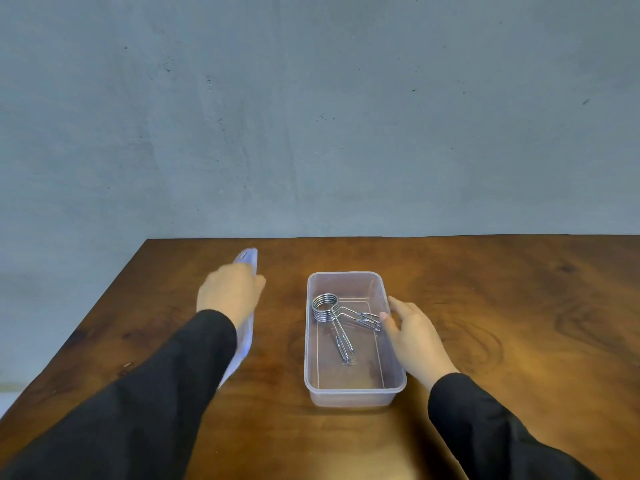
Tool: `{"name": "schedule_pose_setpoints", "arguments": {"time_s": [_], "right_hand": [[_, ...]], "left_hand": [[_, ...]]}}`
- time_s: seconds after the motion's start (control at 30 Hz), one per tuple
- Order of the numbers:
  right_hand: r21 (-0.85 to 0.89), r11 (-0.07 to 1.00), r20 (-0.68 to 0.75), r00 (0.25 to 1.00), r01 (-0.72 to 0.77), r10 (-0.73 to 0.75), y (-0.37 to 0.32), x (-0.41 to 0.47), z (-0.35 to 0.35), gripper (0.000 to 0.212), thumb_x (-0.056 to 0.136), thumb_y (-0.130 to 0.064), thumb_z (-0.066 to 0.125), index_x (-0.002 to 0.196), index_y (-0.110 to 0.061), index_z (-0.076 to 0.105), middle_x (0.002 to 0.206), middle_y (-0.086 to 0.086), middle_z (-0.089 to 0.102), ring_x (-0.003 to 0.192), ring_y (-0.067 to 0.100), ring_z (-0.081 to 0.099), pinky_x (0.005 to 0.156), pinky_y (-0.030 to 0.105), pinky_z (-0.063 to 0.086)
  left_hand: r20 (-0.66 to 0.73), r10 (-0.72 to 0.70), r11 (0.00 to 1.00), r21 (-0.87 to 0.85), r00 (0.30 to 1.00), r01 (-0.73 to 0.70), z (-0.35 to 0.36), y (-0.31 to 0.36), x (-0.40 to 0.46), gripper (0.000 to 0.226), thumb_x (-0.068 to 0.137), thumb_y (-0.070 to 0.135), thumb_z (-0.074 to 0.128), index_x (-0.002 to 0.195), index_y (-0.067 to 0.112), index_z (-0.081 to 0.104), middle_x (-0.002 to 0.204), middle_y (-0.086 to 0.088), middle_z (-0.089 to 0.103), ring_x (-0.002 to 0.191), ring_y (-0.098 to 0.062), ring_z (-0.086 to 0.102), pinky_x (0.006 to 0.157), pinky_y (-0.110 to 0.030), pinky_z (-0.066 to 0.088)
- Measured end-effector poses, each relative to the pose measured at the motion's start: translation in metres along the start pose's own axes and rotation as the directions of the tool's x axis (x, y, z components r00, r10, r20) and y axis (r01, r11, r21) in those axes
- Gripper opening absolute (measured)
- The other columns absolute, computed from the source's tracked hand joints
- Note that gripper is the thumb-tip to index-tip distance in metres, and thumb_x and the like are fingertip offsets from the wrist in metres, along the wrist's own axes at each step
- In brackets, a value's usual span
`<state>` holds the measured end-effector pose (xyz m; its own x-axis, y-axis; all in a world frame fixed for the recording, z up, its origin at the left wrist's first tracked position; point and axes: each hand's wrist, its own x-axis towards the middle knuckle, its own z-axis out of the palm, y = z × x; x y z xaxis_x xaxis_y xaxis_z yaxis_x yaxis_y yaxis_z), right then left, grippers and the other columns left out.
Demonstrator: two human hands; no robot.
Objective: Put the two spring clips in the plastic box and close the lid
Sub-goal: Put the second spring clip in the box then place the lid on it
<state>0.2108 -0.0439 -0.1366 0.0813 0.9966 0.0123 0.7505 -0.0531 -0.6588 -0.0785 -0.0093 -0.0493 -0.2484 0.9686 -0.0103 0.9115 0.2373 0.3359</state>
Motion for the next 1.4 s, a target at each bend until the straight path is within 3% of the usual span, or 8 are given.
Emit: {"name": "schedule_pose_setpoints", "arguments": {"time_s": [0.13, 0.23, 0.33, 0.43, 0.63, 0.77, 0.9, 1.4], "right_hand": [[0.072, 0.995, -0.166, 0.984, 0.074, -0.061, -0.011, 0.000, -0.014, 0.052, 0.101, -0.039, 0.050, 0.148, -0.016, 0.046, 0.148, 0.005, 0.050, 0.135, 0.024, 0.045, 0.109, 0.039, 0.039], [0.330, 0.942, -0.122, 0.992, 0.055, -0.015, -0.034, 0.002, -0.032, 0.050, 0.101, -0.043, 0.048, 0.146, -0.022, 0.047, 0.139, -0.004, 0.061, 0.123, 0.015, 0.058, 0.104, 0.037, 0.048], [0.671, 0.732, 0.136, 0.990, -0.119, 0.037, -0.053, 0.000, -0.049, 0.039, 0.103, -0.043, 0.046, 0.126, -0.019, 0.063, 0.107, 0.005, 0.078, 0.091, 0.019, 0.074, 0.086, 0.042, 0.060], [0.678, 0.718, 0.156, 0.986, -0.155, 0.066, -0.052, -0.006, -0.056, 0.028, 0.103, -0.032, 0.053, 0.102, -0.011, 0.072, 0.088, 0.017, 0.076, 0.066, 0.024, 0.065, 0.063, 0.038, 0.056], [0.757, 0.597, 0.198, 0.964, -0.266, 0.179, -0.025, -0.011, -0.058, 0.016, 0.097, -0.027, 0.066, 0.107, -0.015, 0.071, 0.092, 0.015, 0.078, 0.073, 0.026, 0.066, 0.077, 0.045, 0.055], [0.627, 0.761, 0.050, 0.983, -0.170, 0.178, -0.014, -0.013, -0.048, 0.008, 0.095, -0.019, 0.067, 0.096, -0.012, 0.063, 0.072, 0.011, 0.066, 0.061, 0.021, 0.062, 0.059, 0.036, 0.053], [0.574, 0.808, -0.004, 0.987, -0.131, 0.163, -0.005, -0.018, -0.030, 0.009, 0.095, -0.015, 0.064, 0.087, -0.013, 0.062, 0.066, 0.005, 0.055, 0.059, 0.015, 0.051, 0.062, 0.030, 0.045], [0.598, 0.778, -0.008, 0.969, -0.193, 0.246, 0.000, -0.021, -0.013, 0.010, 0.099, -0.014, 0.060, 0.089, -0.013, 0.063, 0.072, -0.001, 0.068, 0.054, 0.005, 0.063, 0.043, 0.017, 0.045]], "left_hand": [[-0.074, 0.040, 0.890, -0.450, 0.996, -0.069, -0.055, 0.005, 0.006, 0.031, 0.088, 0.018, 0.050, 0.062, 0.006, 0.037, 0.060, -0.011, 0.050, 0.056, -0.027, 0.044, 0.053, -0.040, 0.039], [-0.043, 0.108, 0.538, -0.838, 0.993, -0.094, -0.071, 0.025, -0.013, 0.025, 0.094, 0.016, 0.048, 0.073, 0.002, 0.047, 0.085, -0.015, 0.079, 0.065, -0.037, 0.073, 0.063, -0.045, 0.060], [-0.005, 0.166, 0.305, -0.951, 0.986, -0.057, -0.062, 0.052, -0.037, 0.020, 0.100, 0.011, 0.044, 0.081, 0.006, 0.052, 0.091, -0.019, 0.079, 0.067, -0.036, 0.074, 0.059, -0.034, 0.063], [0.084, 0.126, 0.216, -0.975, 0.988, 0.055, -0.037, 0.055, -0.048, 0.022, 0.102, 0.014, 0.044, 0.090, 0.001, 0.057, 0.094, -0.022, 0.078, 0.067, -0.033, 0.073, 0.060, -0.034, 0.064], [0.239, 0.089, 0.371, -0.909, 0.967, 0.190, 0.015, 0.034, -0.054, 0.042, 0.104, 0.029, 0.051, 0.099, -0.012, 0.058, 0.075, -0.015, 0.070, 0.061, -0.025, 0.067, 0.062, -0.039, 0.058], [0.251, 0.047, 0.583, -0.793, 0.967, 0.178, 0.043, 0.022, -0.049, 0.042, 0.099, 0.037, 0.058, 0.074, 0.003, 0.053, 0.073, -0.021, 0.060, 0.066, -0.026, 0.055, 0.067, -0.040, 0.047], [0.203, 0.018, 0.741, -0.660, 0.979, 0.123, 0.061, 0.020, -0.048, 0.042, 0.101, 0.035, 0.055, 0.067, 0.013, 0.043, 0.062, -0.005, 0.046, 0.059, -0.019, 0.043, 0.060, -0.034, 0.038], [0.306, -0.059, 0.670, -0.693, 0.950, 0.265, 0.086, 0.011, -0.048, 0.041, 0.100, 0.041, 0.052, 0.078, 0.007, 0.058, 0.080, -0.014, 0.062, 0.072, -0.025, 0.056, 0.070, -0.039, 0.051]]}}
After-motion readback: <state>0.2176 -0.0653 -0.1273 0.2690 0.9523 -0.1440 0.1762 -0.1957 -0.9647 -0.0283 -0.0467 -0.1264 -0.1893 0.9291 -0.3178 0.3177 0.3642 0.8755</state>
